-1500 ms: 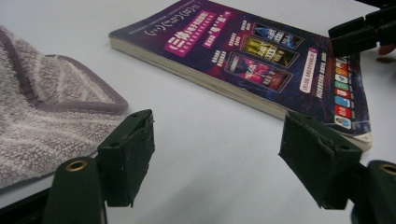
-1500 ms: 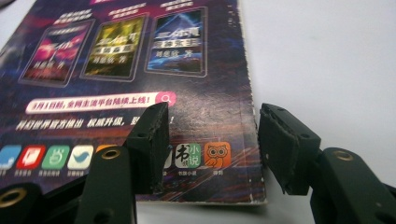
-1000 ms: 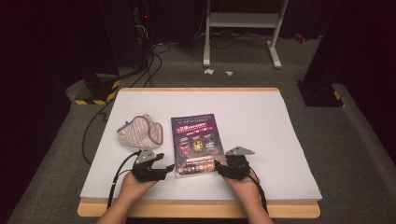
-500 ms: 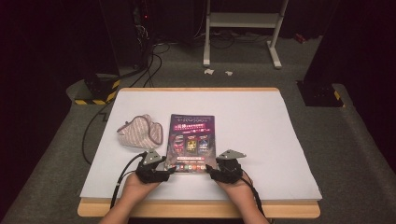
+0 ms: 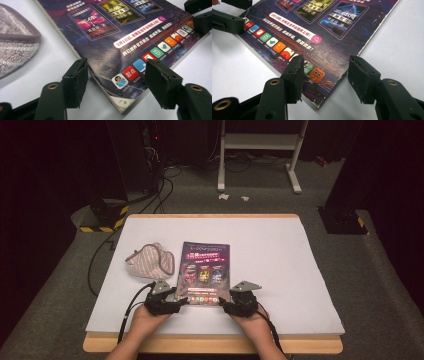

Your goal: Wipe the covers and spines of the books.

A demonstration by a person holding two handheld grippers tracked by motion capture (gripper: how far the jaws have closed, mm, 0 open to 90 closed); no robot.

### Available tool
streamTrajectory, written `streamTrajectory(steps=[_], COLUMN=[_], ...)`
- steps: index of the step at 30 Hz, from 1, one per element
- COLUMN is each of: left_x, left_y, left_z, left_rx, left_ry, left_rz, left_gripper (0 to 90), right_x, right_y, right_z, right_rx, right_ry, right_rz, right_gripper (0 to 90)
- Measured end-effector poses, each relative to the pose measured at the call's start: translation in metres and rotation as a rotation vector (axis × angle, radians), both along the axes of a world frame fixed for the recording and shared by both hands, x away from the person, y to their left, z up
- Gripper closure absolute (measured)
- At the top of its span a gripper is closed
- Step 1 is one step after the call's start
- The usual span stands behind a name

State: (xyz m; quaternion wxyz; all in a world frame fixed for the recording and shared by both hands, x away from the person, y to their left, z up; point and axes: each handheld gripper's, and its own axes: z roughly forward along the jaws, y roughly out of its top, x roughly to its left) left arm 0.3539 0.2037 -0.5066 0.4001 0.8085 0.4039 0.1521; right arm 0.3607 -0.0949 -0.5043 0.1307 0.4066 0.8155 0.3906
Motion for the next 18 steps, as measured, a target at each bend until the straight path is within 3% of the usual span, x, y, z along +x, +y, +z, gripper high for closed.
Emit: streamTrajectory(steps=[8,11,18], left_x=[0.000,-0.001,-0.003], left_y=[-0.001,-0.002,-0.006], left_z=[0.000,0.001,0.001], left_rx=[-0.011,-0.026,-0.022], left_ry=[0.013,0.028,0.032], left_rz=[0.004,-0.009,-0.032], left_gripper=[38.4,42.7,43.1], right_x=[0.001,0.002,0.002], right_y=[0.000,-0.004,-0.011], right_z=[-0.001,0.001,0.001], right_rx=[0.003,-0.007,-0.002], right_ry=[0.001,0.001,0.006], right_rz=[-0.004,-0.016,-0.031], right_gripper=[46.9,47.8,49.1])
